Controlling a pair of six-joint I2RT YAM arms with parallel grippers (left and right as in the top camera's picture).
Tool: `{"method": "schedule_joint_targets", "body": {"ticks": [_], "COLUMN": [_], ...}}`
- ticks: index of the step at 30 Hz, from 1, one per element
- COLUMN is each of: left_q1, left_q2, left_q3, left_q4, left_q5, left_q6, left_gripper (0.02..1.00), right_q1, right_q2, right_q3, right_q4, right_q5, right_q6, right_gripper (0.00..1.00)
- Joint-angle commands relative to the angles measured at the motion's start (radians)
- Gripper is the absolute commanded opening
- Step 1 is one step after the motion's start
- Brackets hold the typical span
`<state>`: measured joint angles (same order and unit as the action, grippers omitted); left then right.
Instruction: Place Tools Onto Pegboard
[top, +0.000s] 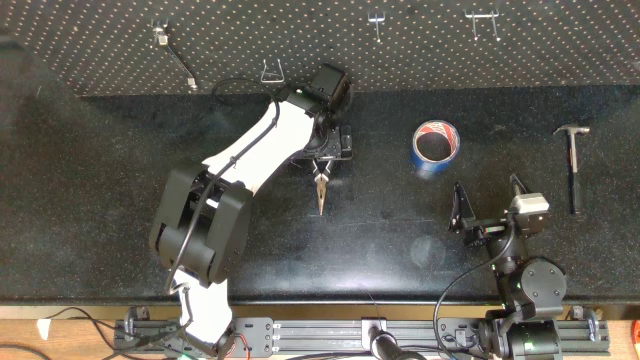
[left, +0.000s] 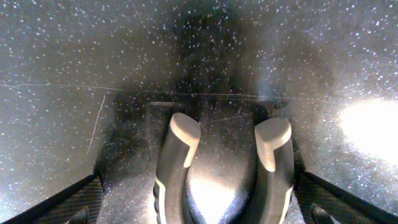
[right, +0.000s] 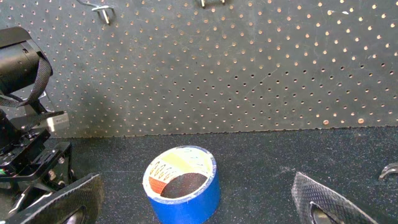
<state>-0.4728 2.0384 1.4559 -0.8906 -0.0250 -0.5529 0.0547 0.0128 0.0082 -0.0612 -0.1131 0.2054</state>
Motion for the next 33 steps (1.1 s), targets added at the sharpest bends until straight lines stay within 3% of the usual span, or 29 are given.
{"method": "schedule_joint_targets", "body": {"ticks": [1, 3, 14, 15, 16, 17, 20, 22, 24, 25, 26, 33], "left_q1": [-0.007, -0.014, -0.013, -0.013, -0.013, -0.013, 0.003, 0.096, 0.153, 0.158, 0.158, 0.176], "left_q2": [0.027, 0.031, 0.031, 0.031, 0.031, 0.031, -0.166, -0.439, -0.588, -0.661, -0.658, -0.412], "left_q3": [0.020, 0.020, 0.020, 0.020, 0.020, 0.020, 0.020, 0.019, 0.019, 0.019, 0.019, 0.019], "left_q4": [-0.004, -0.003, -0.003, -0.003, -0.003, -0.004, -0.098, -0.242, -0.248, -0.158, -0.056, 0.530], "left_q5": [0.004, 0.008, 0.007, 0.006, 0.005, 0.007, 0.011, 0.010, -0.087, -0.238, -0.264, -0.256], "left_q6": [0.012, 0.012, 0.012, 0.012, 0.013, 0.042, 0.190, 0.188, 0.188, 0.217, 0.265, 0.335], "left_gripper": [0.728, 0.560, 0.498, 0.419, 0.058, 0.027, 0.027, 0.027, 0.029, 0.029, 0.027, 0.027], "right_q1": [0.008, 0.008, 0.008, 0.008, 0.008, 0.008, 0.008, 0.008, 0.008, 0.008, 0.008, 0.008], "right_q2": [-0.009, -0.009, -0.009, -0.009, -0.009, -0.009, -0.009, -0.009, -0.009, -0.009, -0.009, -0.009], "right_q3": [-0.004, -0.004, -0.004, -0.004, -0.004, -0.004, -0.004, -0.004, -0.004, -0.004, -0.004, -0.004], "right_q4": [-0.003, -0.003, -0.003, -0.003, -0.003, -0.003, -0.003, -0.003, -0.003, -0.003, -0.003, -0.003], "right_q5": [0.001, 0.001, 0.001, 0.001, 0.001, 0.001, 0.001, 0.001, 0.001, 0.001, 0.001, 0.001], "right_q6": [0.011, 0.011, 0.011, 0.011, 0.011, 0.011, 0.011, 0.011, 0.011, 0.011, 0.011, 0.011], "right_gripper": [0.989, 0.989, 0.989, 0.989, 0.989, 0.989, 0.989, 0.989, 0.989, 0.989, 0.989, 0.989]}}
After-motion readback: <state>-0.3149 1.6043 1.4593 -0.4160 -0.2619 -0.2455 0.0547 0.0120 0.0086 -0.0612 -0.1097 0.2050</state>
